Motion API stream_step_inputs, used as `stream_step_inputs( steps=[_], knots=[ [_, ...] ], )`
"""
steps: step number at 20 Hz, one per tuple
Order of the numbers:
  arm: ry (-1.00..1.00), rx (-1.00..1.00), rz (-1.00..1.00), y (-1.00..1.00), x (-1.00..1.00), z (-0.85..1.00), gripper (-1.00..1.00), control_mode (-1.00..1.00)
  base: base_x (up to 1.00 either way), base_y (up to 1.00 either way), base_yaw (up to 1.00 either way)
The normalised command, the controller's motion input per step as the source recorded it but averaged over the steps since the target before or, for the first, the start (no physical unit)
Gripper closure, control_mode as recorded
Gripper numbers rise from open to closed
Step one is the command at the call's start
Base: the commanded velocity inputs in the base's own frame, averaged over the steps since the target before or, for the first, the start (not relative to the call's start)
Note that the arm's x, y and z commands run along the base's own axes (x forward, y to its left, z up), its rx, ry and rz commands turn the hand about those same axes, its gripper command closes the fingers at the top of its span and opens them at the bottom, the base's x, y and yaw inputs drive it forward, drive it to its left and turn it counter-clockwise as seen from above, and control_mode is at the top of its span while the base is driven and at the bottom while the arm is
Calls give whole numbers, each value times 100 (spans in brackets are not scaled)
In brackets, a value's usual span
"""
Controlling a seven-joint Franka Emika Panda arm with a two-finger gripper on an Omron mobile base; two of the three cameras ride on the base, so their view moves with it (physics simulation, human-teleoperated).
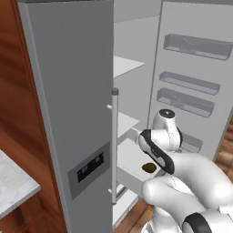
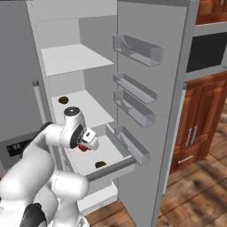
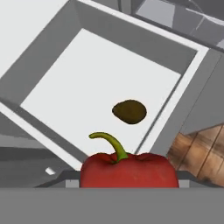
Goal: Place the avocado and bell pepper inside the fridge drawer. Close the drawer after placing the vegetables.
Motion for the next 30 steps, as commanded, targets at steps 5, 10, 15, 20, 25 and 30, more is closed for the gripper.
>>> stream_step_inputs(
  steps=[5,10,15,20,25,30],
  knots=[
    [16,0,0,0,71,-62,100,-100,0,0,0],
    [7,0,0,0,36,-79,100,-100,0,0,0],
    [2,0,0,0,15,-70,100,-100,0,0,0],
    [3,0,0,0,10,-54,100,-100,0,0,0],
    [3,0,0,0,6,-47,100,-100,0,0,0],
    [3,0,0,0,0,-41,100,-100,0,0,0]
  ],
)
